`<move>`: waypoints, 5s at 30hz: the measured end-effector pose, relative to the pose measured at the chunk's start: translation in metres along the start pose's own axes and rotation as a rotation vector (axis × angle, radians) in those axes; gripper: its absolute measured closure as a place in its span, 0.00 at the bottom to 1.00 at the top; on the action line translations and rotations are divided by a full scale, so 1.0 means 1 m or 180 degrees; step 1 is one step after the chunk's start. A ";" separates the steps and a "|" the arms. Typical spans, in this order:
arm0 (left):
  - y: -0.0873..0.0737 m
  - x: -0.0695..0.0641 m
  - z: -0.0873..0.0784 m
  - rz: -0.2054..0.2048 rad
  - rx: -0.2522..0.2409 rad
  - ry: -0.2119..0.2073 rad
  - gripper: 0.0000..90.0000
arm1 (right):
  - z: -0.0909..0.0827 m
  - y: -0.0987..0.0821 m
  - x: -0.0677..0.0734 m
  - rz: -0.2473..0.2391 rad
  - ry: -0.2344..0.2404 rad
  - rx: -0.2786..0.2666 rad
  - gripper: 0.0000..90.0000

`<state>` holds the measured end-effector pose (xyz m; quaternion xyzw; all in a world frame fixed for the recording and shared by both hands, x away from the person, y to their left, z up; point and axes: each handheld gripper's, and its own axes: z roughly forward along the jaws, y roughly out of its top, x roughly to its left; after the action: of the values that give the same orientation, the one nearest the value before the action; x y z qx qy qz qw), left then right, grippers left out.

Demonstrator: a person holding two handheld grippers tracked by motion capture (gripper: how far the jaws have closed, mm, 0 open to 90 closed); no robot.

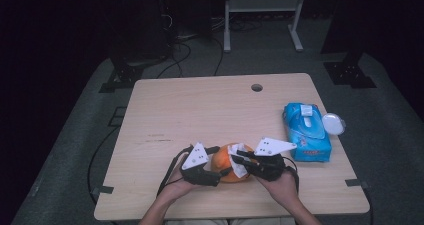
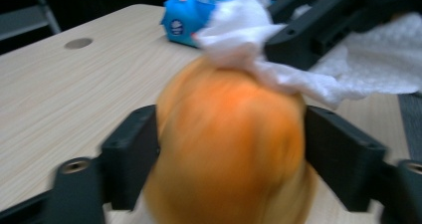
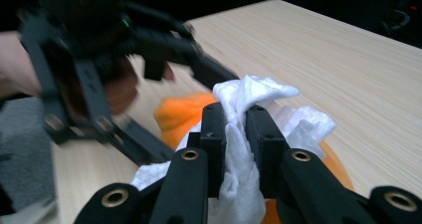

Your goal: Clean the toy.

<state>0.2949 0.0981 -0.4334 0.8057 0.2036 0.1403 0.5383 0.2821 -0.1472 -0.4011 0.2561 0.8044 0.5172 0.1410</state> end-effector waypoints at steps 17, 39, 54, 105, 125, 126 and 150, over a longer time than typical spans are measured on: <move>0.004 0.001 -0.001 0.0066 -0.0067 0.0012 0.29 | -0.008 -0.009 -0.019 0.0274 -0.0149 -0.0037 0.87; -0.001 0.011 -0.001 -0.0150 0.0041 0.0149 0.39 | -0.003 -0.022 -0.023 0.0325 -0.0119 0.0059 0.87; -0.003 0.012 -0.004 -0.0210 0.0023 0.0168 0.40 | -0.003 -0.030 -0.037 0.0568 -0.0048 0.0041 0.87; 0.003 0.011 -0.011 -0.0368 0.0459 -0.0189 0.20 | 0.008 -0.038 -0.040 0.0816 0.0129 0.0092 0.86; 0.010 0.008 -0.001 -0.0117 0.0228 0.0133 0.20 | 0.006 -0.030 -0.030 0.0716 0.0263 -0.0025 0.87; 0.008 0.008 0.000 -0.0153 0.0281 0.0139 0.17 | 0.006 -0.030 -0.028 0.0708 0.0265 -0.0033 0.87; 0.001 0.009 -0.001 -0.0005 0.0352 0.0168 0.40 | 0.011 -0.036 -0.035 0.0673 -0.0021 0.0171 0.87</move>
<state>0.3026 0.1031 -0.4318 0.8301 0.2259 0.1496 0.4874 0.3068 -0.1703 -0.4397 0.3450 0.7860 0.5066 0.0814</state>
